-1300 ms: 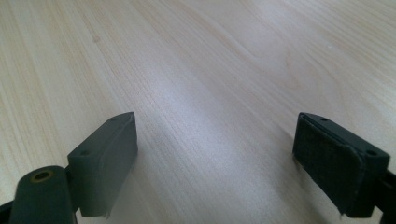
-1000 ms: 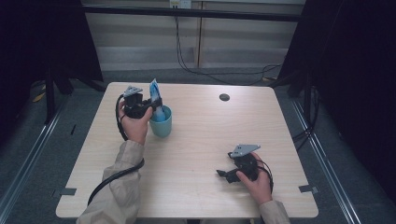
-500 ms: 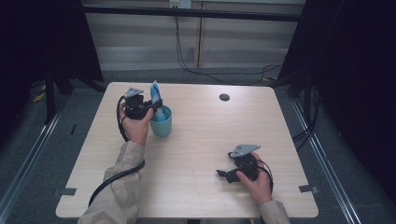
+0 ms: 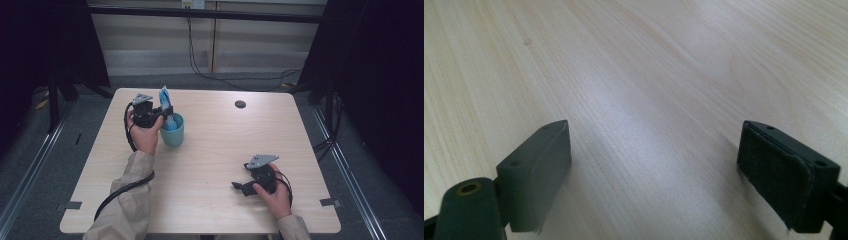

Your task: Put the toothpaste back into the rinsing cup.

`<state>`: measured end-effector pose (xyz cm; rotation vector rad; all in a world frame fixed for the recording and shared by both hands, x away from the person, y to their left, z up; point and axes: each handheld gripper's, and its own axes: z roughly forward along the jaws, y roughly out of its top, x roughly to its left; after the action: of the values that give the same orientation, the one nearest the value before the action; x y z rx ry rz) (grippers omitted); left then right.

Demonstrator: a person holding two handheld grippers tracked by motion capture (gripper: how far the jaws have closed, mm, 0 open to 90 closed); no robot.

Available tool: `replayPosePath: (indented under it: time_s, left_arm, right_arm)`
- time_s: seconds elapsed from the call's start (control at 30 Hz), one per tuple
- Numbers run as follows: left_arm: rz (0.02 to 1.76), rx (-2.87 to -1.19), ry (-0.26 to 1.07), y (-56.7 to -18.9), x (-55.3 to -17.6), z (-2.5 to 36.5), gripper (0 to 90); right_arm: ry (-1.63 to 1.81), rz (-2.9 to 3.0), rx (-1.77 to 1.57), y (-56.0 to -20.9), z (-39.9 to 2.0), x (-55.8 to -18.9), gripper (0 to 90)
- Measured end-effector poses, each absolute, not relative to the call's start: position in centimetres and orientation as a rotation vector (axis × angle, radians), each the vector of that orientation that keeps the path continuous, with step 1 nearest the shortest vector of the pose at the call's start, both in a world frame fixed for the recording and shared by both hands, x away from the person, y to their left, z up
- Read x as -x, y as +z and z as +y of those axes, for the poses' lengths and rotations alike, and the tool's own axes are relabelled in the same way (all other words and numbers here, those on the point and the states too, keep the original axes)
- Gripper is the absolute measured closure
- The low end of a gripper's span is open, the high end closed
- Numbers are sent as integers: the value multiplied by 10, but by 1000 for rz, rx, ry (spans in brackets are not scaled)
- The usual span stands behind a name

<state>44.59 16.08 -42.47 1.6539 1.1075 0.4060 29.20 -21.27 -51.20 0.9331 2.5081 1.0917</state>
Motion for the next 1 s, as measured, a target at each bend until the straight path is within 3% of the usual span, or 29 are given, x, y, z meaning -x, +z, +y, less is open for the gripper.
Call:
replayPosePath:
  time_s: [0.47,0.67,0.87,1.0]
  left_arm:
    - [1130,-1656,423,-425,-447,165,640]
    - [1150,-1652,424,-428,-448,168,548]
    - [1157,-1641,414,-428,-447,172,526]
    - [1169,-1634,412,-427,-447,171,431]
  right_arm:
    - [1094,2510,-929,-512,-213,-292,137]
    - [1094,2512,-926,-512,-213,-292,137]
    - [1096,2514,-925,-512,-212,-292,136]
    - [1096,2514,-923,-512,-212,-292,137]
